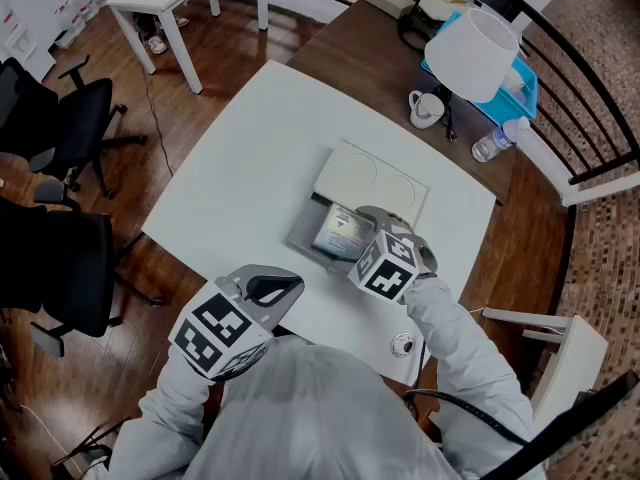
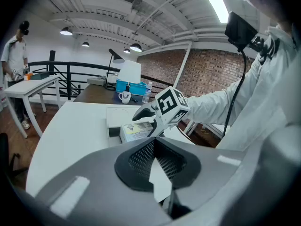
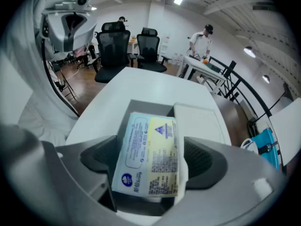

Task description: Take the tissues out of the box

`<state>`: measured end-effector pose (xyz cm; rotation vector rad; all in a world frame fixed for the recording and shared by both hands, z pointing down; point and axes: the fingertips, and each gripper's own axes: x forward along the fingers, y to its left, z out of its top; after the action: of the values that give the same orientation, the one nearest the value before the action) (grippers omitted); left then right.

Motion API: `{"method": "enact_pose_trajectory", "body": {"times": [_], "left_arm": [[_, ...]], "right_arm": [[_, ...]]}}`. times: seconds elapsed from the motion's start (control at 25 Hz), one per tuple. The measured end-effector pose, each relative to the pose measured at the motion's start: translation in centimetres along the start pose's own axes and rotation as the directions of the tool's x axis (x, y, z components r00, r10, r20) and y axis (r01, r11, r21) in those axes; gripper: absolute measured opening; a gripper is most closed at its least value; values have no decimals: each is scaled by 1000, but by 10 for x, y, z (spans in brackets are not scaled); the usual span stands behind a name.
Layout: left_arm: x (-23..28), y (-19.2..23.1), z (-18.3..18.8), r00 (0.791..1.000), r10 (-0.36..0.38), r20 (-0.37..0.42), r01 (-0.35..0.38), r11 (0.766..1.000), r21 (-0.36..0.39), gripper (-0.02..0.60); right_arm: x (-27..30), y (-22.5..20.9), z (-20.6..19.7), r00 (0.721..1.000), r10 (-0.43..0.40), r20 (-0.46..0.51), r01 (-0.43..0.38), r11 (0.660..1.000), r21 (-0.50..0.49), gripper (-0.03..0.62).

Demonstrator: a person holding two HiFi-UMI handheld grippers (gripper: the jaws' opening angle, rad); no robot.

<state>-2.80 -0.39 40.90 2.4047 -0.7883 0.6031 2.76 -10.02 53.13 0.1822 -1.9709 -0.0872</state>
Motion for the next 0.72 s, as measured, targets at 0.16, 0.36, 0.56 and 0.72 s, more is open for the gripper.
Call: {"method": "enact_pose_trajectory", "body": {"times": [0.16, 0.36, 0.56, 0.72], "left_arm": [[-2, 7, -4, 1000, -9, -3, 9, 1000, -2, 15], [-1, 9, -3, 1000, -20, -1, 20, 1000, 21, 15], [-7, 12, 0, 1000, -14, 6, 14, 1000, 20, 15], [-12, 13, 0, 1000, -7, 15, 7, 1000, 21, 15]], "right_arm": [[18, 0, -3, 997, 42, -71, -40, 999, 29, 440], [26, 3, -5, 992, 62, -108, -58, 998, 35, 440], [23, 2, -4, 990, 55, -128, -51, 998, 38, 430], [-4, -3, 9, 997, 14, -74, -10, 999, 47, 425]]}}
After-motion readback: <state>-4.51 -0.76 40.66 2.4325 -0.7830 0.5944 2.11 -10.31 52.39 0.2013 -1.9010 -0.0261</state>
